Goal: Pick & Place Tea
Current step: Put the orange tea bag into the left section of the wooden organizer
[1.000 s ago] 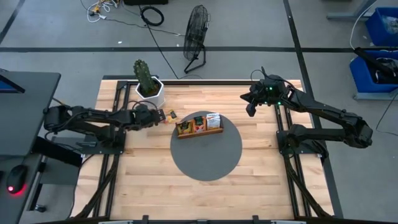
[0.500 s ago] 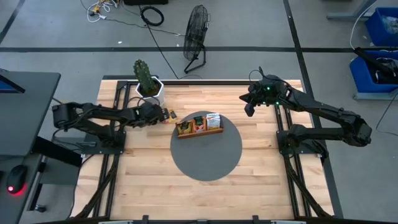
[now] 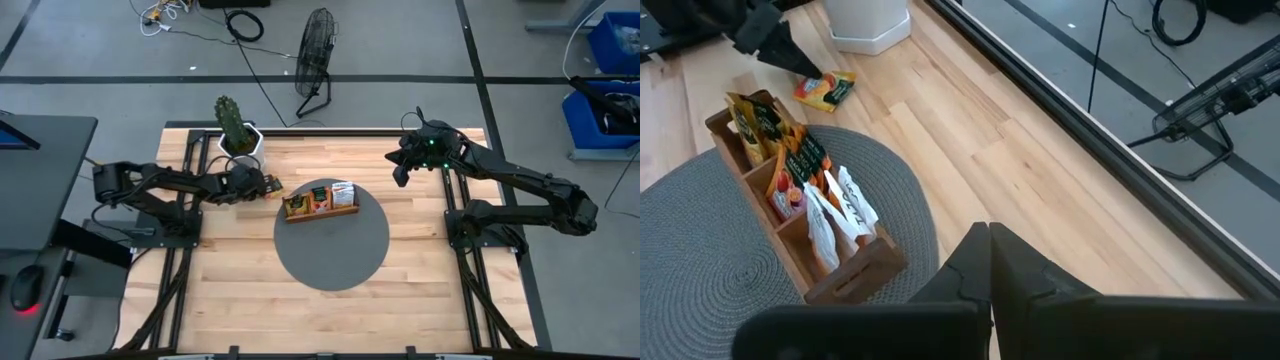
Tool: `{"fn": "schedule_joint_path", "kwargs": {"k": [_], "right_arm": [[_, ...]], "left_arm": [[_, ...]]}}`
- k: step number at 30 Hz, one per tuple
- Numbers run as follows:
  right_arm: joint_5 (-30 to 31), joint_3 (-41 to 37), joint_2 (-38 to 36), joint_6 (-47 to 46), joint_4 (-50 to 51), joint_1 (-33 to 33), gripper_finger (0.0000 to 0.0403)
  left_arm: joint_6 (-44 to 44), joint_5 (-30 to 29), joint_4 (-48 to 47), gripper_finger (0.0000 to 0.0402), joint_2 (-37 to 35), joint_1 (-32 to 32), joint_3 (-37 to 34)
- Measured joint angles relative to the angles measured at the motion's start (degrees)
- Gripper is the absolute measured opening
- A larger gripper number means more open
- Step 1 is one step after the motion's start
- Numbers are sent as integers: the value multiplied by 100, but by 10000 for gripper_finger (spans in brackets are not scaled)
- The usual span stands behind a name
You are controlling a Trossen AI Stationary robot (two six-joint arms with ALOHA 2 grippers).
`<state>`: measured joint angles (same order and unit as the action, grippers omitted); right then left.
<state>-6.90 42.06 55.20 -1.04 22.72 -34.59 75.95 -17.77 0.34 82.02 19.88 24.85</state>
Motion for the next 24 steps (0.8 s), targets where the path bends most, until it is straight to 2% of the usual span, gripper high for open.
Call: {"fn": "schedule_joint_path", "kwargs": {"k": [6, 15, 24], "right_arm": [[0, 0, 0, 0, 4, 0, 0], [0, 0, 0, -161, 15, 0, 0], [-11, 0, 0, -177, 10, 2, 0]], "left_arm": [[-167, 139, 200, 17, 15, 1, -6], [-137, 212, 176, 9, -138, -193, -17], [-16, -660, 150, 8, -927, -643, -14]]}}
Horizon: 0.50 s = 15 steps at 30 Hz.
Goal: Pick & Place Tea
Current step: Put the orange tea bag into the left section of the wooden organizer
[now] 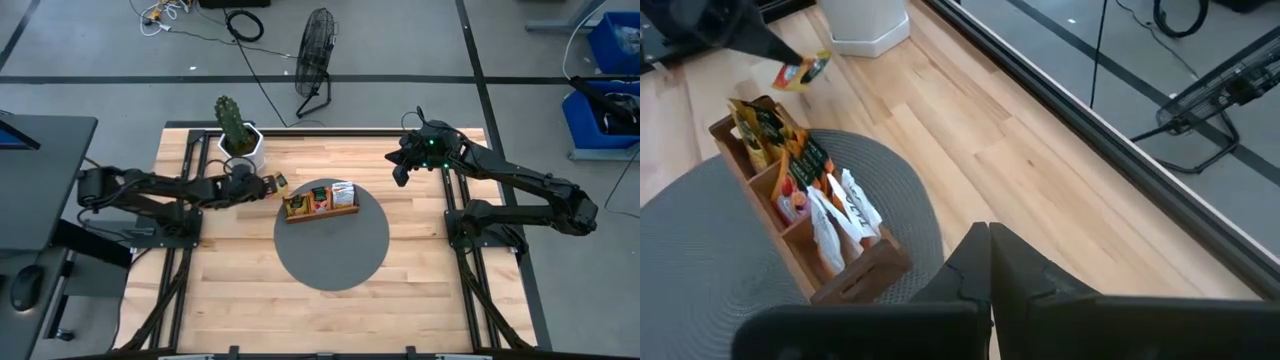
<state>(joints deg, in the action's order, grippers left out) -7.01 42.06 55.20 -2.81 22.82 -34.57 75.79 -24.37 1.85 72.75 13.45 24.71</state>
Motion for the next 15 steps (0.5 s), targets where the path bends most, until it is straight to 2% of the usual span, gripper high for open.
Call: {"fn": "schedule_joint_path", "kwargs": {"k": [6, 15], "right_arm": [[-425, 0, 2, -125, -166, 0, 0], [-1251, 0, 2, -389, -906, 43, 0]], "left_arm": [[-42, -343, 15, 8, -554, -431, 0], [-73, -1211, 265, 8, -1110, -1021, 2]]}}
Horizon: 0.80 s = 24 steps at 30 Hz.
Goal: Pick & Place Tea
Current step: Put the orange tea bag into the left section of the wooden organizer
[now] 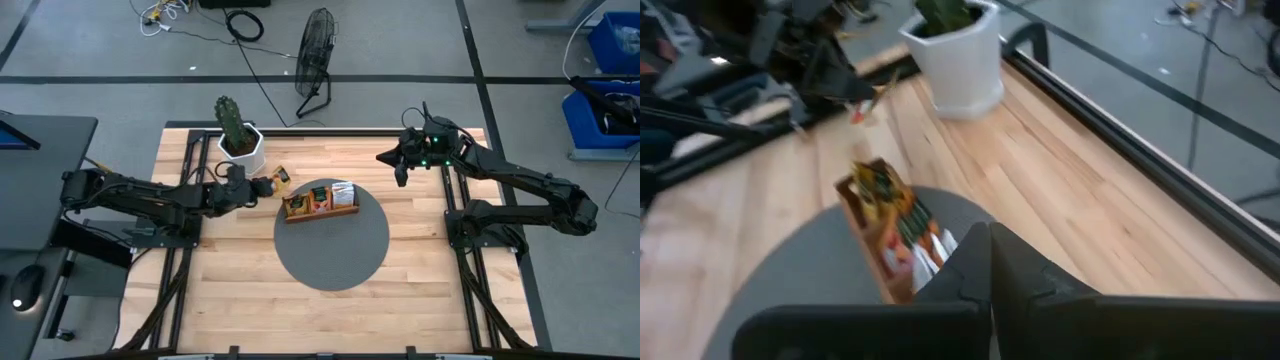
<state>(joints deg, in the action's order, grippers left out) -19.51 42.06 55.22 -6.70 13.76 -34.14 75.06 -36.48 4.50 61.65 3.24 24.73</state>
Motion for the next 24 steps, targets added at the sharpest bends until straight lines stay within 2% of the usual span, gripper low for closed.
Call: {"fn": "schedule_joint_path", "kwargs": {"k": [3, 8, 13, 19, 24], "right_arm": [[-91, 0, 0, -41, -192, 101, 0], [-105, 0, 0, -80, -444, 406, 0], [-7, 0, 0, -138, -901, 854, 0], [620, 2, 51, -420, -1505, 1326, 4], [1245, 7, 285, -745, -2288, 1673, 40]], "left_arm": [[-330, -220, 648, 8, -29, -99, 0], [-1084, -250, 1775, 8, -30, -102, 9], [-2213, -271, 2281, 8, -30, -84, 263], [-3234, -400, 2342, 8, -28, -49, 845], [-4127, -377, 2325, 15, -28, 93, 1407]]}}
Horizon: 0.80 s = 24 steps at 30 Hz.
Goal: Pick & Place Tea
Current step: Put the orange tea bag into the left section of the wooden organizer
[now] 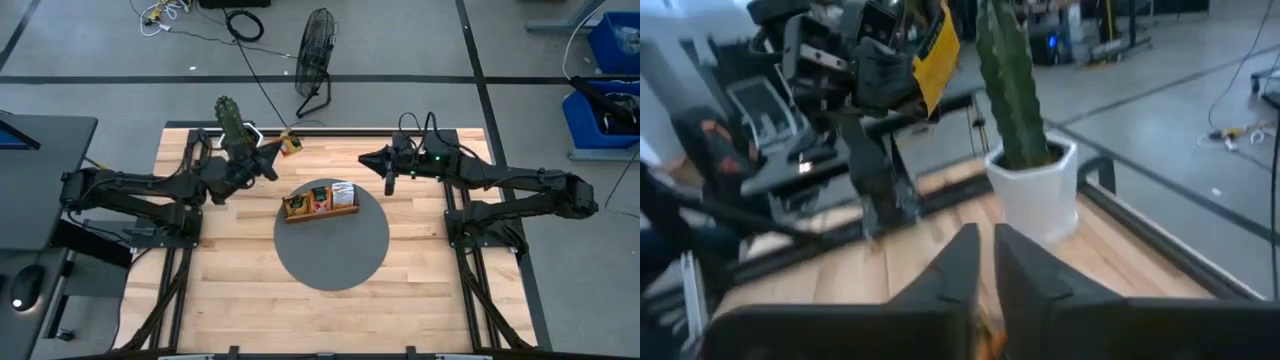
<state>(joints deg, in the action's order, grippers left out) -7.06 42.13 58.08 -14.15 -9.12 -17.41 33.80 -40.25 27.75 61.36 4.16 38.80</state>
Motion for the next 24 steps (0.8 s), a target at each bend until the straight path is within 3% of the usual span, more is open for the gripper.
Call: {"fn": "schedule_joint_path", "kwargs": {"k": [4, 12, 17, 24], "right_arm": [[421, 0, 309, -66, -664, 312, 90], [1018, 0, 1035, -28, -2355, 757, 191], [1315, 185, 1522, -43, -2708, 924, 195], [1329, 1053, 2386, -42, -2686, 1019, 185]], "left_arm": [[-424, 291, -21, 7, 15, 135, 337], [-694, 322, -61, 7, 20, 179, 460], [-751, 331, -44, 7, 63, 184, 458], [-753, 669, -51, 8, 138, 188, 450]]}}
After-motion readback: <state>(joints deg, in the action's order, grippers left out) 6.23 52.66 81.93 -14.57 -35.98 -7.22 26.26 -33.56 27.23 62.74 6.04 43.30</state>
